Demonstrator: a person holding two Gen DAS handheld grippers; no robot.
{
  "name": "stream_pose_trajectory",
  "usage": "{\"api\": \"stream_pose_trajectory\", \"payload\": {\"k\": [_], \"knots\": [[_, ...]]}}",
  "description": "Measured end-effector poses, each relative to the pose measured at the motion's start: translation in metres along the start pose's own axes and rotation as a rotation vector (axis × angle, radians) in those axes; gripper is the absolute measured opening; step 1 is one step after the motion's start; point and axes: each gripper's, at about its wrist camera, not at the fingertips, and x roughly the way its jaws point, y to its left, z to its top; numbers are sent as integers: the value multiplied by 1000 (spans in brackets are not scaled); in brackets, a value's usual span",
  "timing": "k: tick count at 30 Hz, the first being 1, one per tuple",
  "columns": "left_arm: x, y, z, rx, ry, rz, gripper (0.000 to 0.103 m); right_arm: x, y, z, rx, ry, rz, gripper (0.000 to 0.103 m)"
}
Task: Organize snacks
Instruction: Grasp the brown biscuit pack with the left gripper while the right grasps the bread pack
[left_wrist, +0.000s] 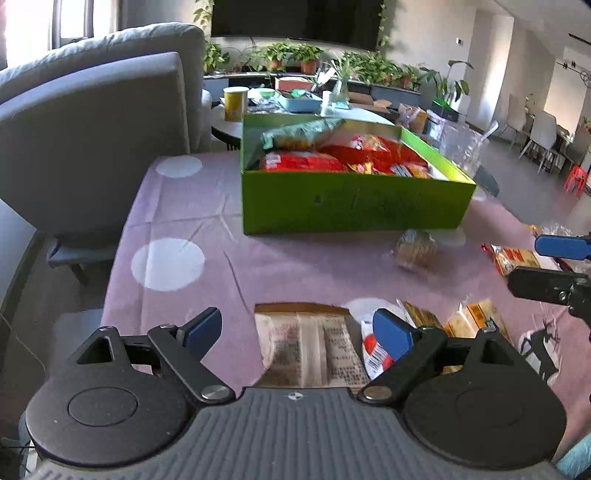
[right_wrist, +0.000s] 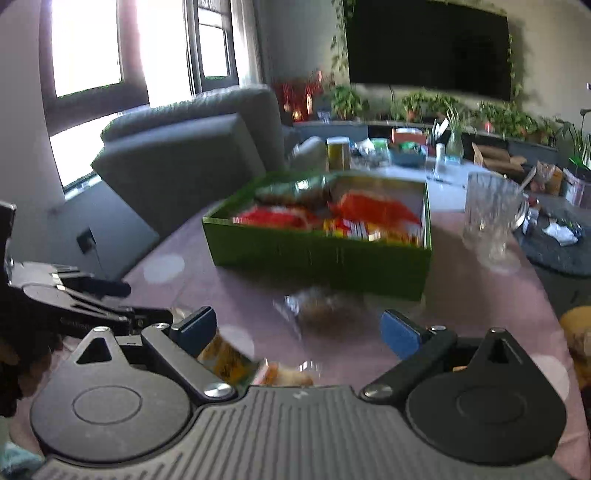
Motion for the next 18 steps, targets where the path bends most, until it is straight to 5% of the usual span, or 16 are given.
{"api": "stream_pose_trajectory", "payload": {"k": [14,18], "knots": [[29,-5,-14,-2,98,75,87,0,11,-27,-9,101,4,74],[26,-7,-15,18,84,68,74,4,12,-31,-10,130,5,74]]}}
